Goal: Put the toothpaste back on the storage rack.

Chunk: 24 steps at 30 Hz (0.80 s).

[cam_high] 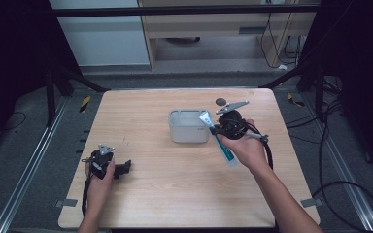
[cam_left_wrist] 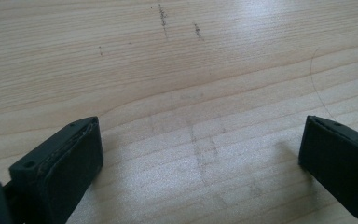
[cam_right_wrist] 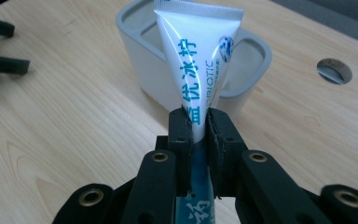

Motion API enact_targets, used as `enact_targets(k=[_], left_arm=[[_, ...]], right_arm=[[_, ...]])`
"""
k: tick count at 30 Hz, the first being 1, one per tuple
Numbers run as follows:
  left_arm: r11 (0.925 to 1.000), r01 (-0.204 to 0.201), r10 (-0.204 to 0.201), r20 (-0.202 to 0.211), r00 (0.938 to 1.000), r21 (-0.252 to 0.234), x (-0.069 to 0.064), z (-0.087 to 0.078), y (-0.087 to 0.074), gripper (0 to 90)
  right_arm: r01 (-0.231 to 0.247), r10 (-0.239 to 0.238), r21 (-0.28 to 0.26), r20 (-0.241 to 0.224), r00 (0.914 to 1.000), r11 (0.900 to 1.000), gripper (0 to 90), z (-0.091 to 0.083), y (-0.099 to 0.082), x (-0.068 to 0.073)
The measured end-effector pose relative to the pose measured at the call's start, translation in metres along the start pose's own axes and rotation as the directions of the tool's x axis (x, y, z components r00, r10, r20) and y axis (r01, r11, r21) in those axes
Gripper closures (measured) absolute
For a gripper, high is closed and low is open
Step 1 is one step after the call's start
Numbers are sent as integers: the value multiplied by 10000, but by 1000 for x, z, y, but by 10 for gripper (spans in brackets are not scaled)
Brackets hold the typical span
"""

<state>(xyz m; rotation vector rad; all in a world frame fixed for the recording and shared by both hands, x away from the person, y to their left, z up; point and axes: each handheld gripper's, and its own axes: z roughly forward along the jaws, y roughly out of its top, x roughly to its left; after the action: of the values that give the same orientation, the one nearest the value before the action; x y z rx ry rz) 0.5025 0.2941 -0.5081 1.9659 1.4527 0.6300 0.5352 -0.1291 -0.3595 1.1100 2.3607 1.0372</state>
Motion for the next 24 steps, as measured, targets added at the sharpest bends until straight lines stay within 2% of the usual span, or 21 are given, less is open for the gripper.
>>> enact_targets(k=[3, 11, 17, 24], left_arm=[[10000, 0, 0, -6, 10000, 11, 0, 0, 0, 0], [10000, 1, -1, -6, 10000, 12, 0, 0, 0, 0], [10000, -2, 2, -5, 10000, 13, 0, 0, 0, 0], [10000, -1, 1, 0, 10000, 1, 0, 0, 0, 0]], right_arm=[[15, -16, -500, -22, 10000, 9987, 806, -1, 6, 6], [-32, 58, -1336, 196, 9998, 9910, 806, -5, 21, 17], [-229, 305, -1869, 379, 9988, 9821, 806, -6, 31, 21], [-316, 466, -2245, 619, 9970, 9740, 806, -6, 44, 27]])
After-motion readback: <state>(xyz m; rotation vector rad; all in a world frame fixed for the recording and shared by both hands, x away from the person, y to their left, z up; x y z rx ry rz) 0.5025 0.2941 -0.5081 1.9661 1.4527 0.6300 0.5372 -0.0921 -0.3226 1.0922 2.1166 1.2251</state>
